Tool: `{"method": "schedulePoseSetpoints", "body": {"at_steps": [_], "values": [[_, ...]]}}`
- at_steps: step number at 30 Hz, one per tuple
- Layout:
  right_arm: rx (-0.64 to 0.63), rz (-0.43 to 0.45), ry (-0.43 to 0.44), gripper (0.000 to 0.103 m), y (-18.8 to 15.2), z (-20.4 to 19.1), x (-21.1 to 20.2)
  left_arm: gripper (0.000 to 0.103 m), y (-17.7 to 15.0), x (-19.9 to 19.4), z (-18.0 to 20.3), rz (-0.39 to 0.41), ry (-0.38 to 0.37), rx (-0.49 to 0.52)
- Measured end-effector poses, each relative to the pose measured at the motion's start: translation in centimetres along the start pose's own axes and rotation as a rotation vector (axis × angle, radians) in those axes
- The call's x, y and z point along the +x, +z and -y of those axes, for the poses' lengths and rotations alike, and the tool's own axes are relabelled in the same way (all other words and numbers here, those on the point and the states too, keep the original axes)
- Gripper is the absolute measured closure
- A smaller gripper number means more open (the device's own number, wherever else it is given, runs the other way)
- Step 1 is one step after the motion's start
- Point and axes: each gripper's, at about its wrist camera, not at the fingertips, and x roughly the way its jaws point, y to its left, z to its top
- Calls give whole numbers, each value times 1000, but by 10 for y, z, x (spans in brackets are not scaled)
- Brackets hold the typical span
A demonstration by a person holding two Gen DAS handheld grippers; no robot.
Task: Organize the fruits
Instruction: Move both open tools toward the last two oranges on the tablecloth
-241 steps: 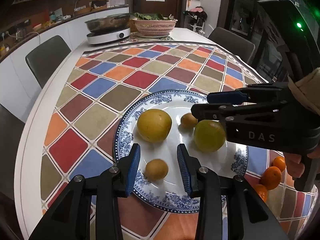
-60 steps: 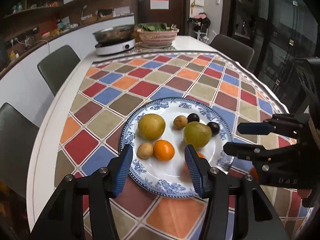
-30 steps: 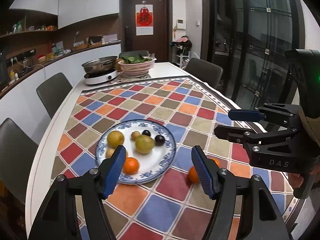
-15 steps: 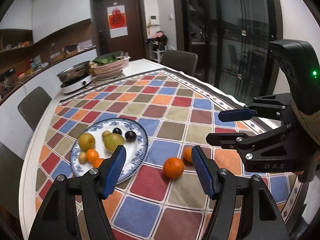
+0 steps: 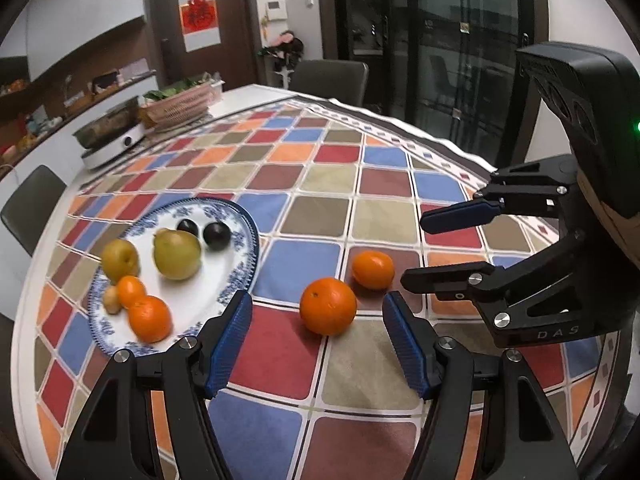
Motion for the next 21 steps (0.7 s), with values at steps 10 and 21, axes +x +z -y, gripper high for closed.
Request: {"method": "schedulePoseSetpoints", "body": {"at_steps": [10,21], "values": [[4,-56,21,56,-5,8,30,42,-2,36,-2,-73,-60,31],[10,-66,37,56,-3,10,37,63,-4,53,-9,-105,-111,-27]]}}
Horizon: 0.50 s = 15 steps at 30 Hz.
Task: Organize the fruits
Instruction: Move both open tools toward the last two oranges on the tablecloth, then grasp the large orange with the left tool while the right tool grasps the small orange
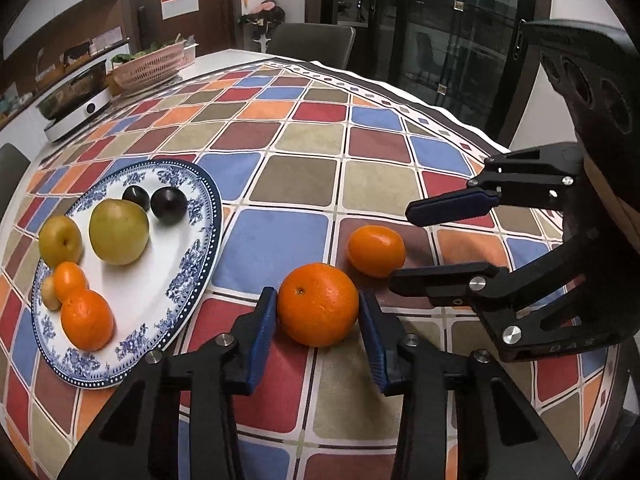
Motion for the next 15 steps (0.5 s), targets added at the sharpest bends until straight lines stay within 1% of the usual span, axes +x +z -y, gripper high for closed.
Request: {"method": "schedulePoseSetpoints", "body": {"at_steps": [3,10,12,14,15], "values": [[8,-1,9,56,0,0,2,63,-1,-6,-2,5,-15,-31],[36,3,9,57,5,-1,10,63,-5,-27,-10,35,32,-86],[42,-8,3,63,8,-2,14,63,-6,-30,-13,39,45,-101],[50,-20,6,64,9,-2,18,63,-8,-33,-17,43,50,-119],[56,-25,7,68,9,-2,20,63,-9,-35,-18,47,55,-125]]}}
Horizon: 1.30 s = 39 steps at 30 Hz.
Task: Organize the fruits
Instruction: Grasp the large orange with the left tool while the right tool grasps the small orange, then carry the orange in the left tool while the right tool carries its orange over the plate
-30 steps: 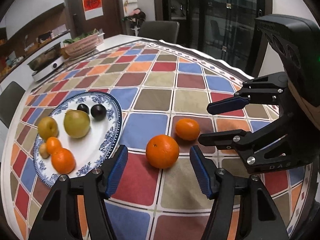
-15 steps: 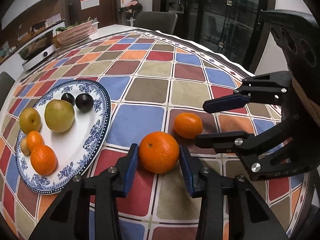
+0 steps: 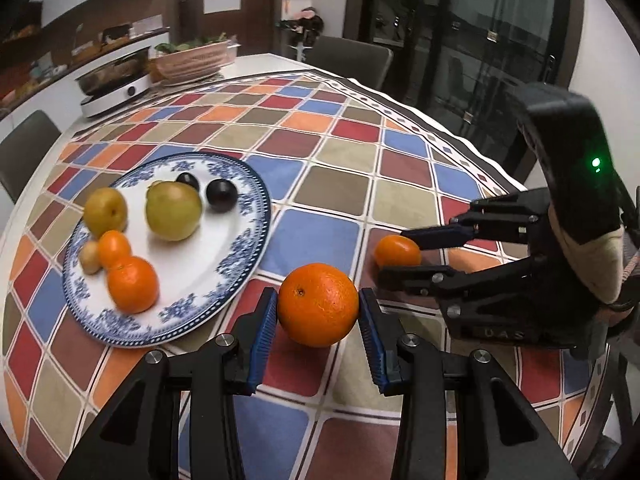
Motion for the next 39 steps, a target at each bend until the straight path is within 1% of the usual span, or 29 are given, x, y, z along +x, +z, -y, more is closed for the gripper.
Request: {"method": "schedulePoseSetpoints", "body": {"at_steps": [1,5,12,19,27,33,39], "values": [[2,-4,-2,71,0,-1,1,63,-1,-2,-1,3,5,-5],[4,-6,-7,71,1,-5,1,63,-3,-10,-5,17,16,-21],[2,58,-2,71,10,-20,-21,63,-3,-32,-13,66,34,-51],[3,129,25,71,27,-36,-43,63,1,-55,-25,118,66,-81],[8,172,42,71,49,-52,-49,63,11,-77,-48,176,119,-85],[11,211,50,71,67,-62,-54,63,21,-87,-63,208,134,-91],[13,235,47,71,84,-70,-55,63,31,-86,-78,216,143,-93]]}}
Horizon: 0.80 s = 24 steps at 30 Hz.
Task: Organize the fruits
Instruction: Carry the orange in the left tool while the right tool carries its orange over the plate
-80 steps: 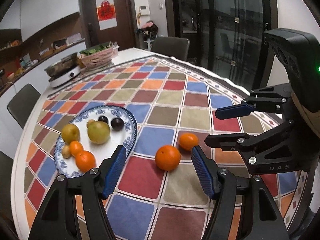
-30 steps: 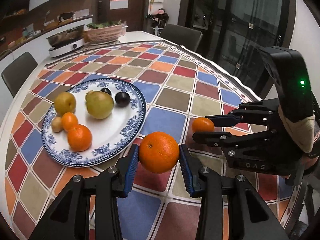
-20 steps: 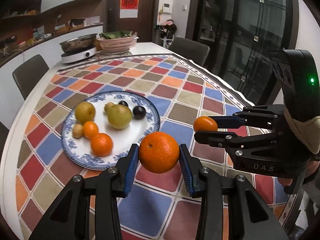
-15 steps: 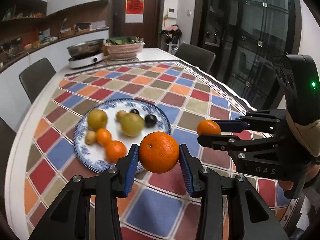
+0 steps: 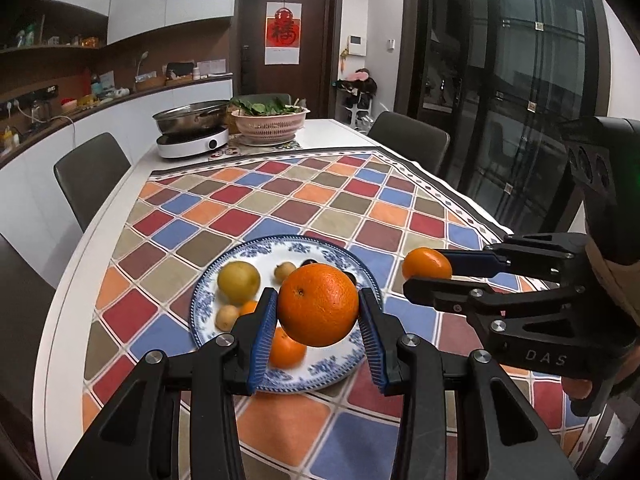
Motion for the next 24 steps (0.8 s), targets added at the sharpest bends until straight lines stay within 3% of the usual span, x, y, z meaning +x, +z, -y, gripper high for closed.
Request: {"method": "schedulePoseSetpoints", "body": {"at_steps": [12,24], "values": [[46,1,-23,71,16,0,28,63,14,41,-32,-59,-12,-31],[138,-116,-39,71,3,20,77,63,7,90,-45,-162,0,-2]]}}
